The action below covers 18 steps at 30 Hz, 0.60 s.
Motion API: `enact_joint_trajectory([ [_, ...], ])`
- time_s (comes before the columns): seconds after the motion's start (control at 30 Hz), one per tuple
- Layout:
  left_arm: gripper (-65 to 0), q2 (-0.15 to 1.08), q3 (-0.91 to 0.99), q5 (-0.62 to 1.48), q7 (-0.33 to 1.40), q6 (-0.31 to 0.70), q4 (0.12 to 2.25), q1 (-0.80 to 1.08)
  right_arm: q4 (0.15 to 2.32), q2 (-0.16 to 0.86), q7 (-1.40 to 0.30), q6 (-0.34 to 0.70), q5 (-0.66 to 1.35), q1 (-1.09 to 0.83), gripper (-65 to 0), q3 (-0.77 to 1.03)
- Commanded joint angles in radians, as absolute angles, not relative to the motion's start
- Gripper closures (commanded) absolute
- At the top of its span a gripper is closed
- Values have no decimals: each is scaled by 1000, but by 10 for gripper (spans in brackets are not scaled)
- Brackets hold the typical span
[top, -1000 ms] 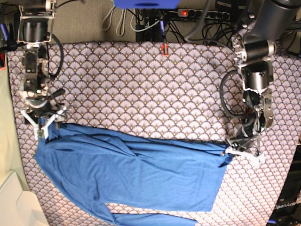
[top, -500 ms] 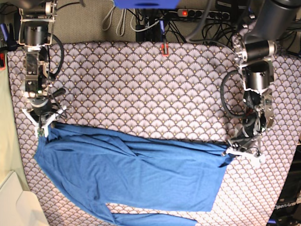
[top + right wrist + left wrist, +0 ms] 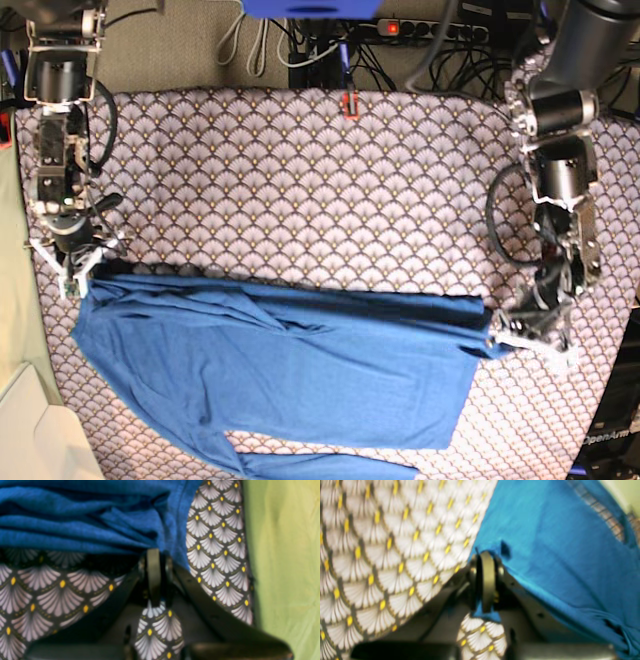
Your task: Fold the T-shirt properly
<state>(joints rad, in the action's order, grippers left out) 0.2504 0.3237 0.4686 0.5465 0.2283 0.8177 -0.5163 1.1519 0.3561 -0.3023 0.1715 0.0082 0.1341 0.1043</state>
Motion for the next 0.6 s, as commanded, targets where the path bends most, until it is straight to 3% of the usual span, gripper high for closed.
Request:
enact_joint_trajectory([
  [0.0,-4,263,325,476,541,231,845,-550,1171,375,-282,163,7,151,0,111],
  [0.57,-4,239,325,475,558,231,843,-587,1199,369,-255,163,7,105,0,111],
])
